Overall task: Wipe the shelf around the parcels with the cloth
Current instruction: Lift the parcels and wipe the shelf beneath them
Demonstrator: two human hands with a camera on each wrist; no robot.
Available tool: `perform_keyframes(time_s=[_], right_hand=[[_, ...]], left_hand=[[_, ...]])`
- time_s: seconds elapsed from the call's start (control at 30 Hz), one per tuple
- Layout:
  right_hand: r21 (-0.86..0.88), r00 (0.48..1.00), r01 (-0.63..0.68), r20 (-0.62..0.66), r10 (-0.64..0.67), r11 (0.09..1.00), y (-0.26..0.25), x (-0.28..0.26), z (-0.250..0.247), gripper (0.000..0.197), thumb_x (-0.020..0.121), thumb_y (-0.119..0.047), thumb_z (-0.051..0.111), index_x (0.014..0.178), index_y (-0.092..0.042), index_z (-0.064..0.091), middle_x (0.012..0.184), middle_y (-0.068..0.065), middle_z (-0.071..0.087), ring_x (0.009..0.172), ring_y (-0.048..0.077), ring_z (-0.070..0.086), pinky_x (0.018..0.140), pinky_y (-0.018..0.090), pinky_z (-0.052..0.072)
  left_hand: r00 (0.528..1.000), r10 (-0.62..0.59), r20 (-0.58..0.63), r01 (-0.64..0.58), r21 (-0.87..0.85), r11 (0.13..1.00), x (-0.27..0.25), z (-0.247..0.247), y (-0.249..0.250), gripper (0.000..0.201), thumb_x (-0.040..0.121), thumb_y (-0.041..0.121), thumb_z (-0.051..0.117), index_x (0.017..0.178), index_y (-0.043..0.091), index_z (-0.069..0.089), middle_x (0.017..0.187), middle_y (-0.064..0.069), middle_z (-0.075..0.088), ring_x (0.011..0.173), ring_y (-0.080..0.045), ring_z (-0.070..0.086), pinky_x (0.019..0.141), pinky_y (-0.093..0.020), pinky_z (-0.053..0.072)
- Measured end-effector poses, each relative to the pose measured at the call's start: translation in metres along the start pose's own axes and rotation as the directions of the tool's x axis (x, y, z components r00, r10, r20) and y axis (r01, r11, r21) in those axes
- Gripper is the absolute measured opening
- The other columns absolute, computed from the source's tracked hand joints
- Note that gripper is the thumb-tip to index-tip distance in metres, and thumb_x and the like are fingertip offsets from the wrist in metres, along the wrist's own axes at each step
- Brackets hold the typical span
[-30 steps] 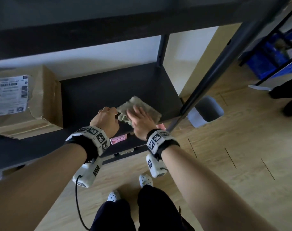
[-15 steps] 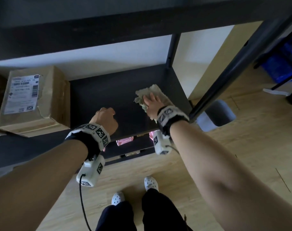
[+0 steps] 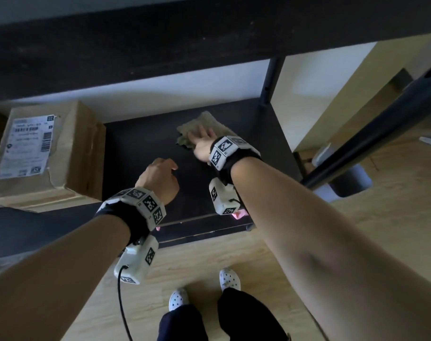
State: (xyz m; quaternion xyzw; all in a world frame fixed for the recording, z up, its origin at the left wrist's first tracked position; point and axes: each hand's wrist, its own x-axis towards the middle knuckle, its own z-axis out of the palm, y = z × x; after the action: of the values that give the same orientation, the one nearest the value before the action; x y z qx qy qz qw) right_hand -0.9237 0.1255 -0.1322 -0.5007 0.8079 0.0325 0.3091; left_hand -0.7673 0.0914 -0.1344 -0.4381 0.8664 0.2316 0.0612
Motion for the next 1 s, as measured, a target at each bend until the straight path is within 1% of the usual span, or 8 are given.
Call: perform_keyframes(time_s=[0.13,0.33,0.4,0.5,0.63,0.7,0.83,1.0], right_hand=[[-0.002,0.999,-0.053,-0.01,0.053,0.999,0.042,0.016,-0.017,0.071,0.095,-0.018,0.046,0.152,-0.026,0.005,0.161,0.01,-0.009,0.148,0.029,-0.008,0.119,0.037,0.001],[0.133,0.948,-0.293,-0.089,0.306,0.947,0.065,-0.009,-0.01,0.06,0.099,-0.024,0.031,0.152,-0.017,0.004,0.161,0.014,-0.007,0.148,0.034,-0.003,0.119,0.044,0.003],[0.139,0.967,-0.242,-0.049,0.251,0.96,0.04,-0.012,0.013,0.062,0.098,-0.028,0.03,0.152,-0.022,-0.002,0.161,0.011,-0.013,0.148,0.033,-0.009,0.121,0.046,0.0],[-0.011,0.987,0.022,-0.157,-0.023,1.0,-0.016,-0.027,0.051,0.066,0.088,-0.029,0.033,0.15,-0.033,0.01,0.162,0.003,0.0,0.148,0.03,-0.001,0.12,0.049,0.004],[0.071,0.966,0.225,0.113,-0.231,0.972,-0.087,-0.055,0.08,0.067,0.094,-0.017,0.037,0.151,-0.031,0.004,0.16,-0.004,-0.016,0.148,0.019,-0.016,0.118,0.036,-0.011],[0.077,0.961,0.247,0.107,-0.254,0.966,-0.082,-0.058,0.082,0.067,0.094,-0.016,0.037,0.152,-0.032,0.006,0.161,-0.006,-0.014,0.148,0.017,-0.015,0.118,0.034,-0.009],[-0.088,0.988,0.147,-0.039,-0.151,0.985,-0.008,-0.045,0.062,0.071,0.092,-0.021,0.043,0.152,-0.022,0.006,0.162,0.006,-0.003,0.149,0.026,-0.005,0.122,0.039,-0.002],[0.099,0.967,-0.207,-0.128,0.218,0.973,0.087,-0.078,0.054,0.072,0.095,-0.017,0.038,0.151,-0.015,-0.006,0.16,0.011,-0.013,0.148,0.027,-0.011,0.122,0.038,-0.003]], left_hand=[[1.0,0.019,-0.017,-0.019,-0.013,1.0,-0.002,0.003,0.003,0.033,0.09,0.007,0.044,0.12,0.013,0.056,0.133,-0.007,0.05,0.117,-0.027,0.052,0.094,-0.037,0.045],[1.0,-0.004,-0.023,0.003,-0.041,0.999,-0.019,-0.003,-0.009,0.032,0.09,0.008,0.045,0.118,0.013,0.057,0.131,-0.008,0.051,0.117,-0.027,0.052,0.094,-0.036,0.046],[0.999,-0.024,-0.037,0.023,-0.034,0.999,-0.025,-0.011,-0.019,0.031,0.089,0.008,0.045,0.118,0.012,0.058,0.131,-0.009,0.052,0.116,-0.027,0.052,0.094,-0.036,0.045],[0.995,-0.067,-0.077,0.065,-0.022,0.998,-0.035,-0.024,-0.031,0.032,0.089,0.007,0.045,0.118,0.01,0.057,0.131,-0.012,0.053,0.117,-0.029,0.052,0.095,-0.038,0.044],[0.98,-0.156,-0.122,0.154,-0.029,0.988,-0.049,-0.032,-0.037,0.029,0.088,0.009,0.046,0.114,0.006,0.057,0.122,-0.019,0.055,0.11,-0.036,0.054,0.091,-0.045,0.047],[0.978,-0.168,-0.121,0.165,-0.036,0.986,-0.055,-0.03,-0.033,0.029,0.088,0.008,0.045,0.114,0.005,0.057,0.121,-0.02,0.056,0.11,-0.037,0.054,0.091,-0.044,0.047],[0.987,-0.14,-0.082,0.138,-0.026,0.99,-0.063,-0.021,-0.021,0.033,0.089,0.007,0.045,0.121,0.01,0.055,0.129,-0.014,0.053,0.115,-0.031,0.053,0.095,-0.041,0.047],[0.997,-0.061,0.036,0.061,-0.004,0.998,-0.072,-0.006,0.0,0.031,0.09,0.013,0.044,0.119,0.015,0.057,0.128,-0.008,0.053,0.114,-0.026,0.054,0.096,-0.043,0.048]])
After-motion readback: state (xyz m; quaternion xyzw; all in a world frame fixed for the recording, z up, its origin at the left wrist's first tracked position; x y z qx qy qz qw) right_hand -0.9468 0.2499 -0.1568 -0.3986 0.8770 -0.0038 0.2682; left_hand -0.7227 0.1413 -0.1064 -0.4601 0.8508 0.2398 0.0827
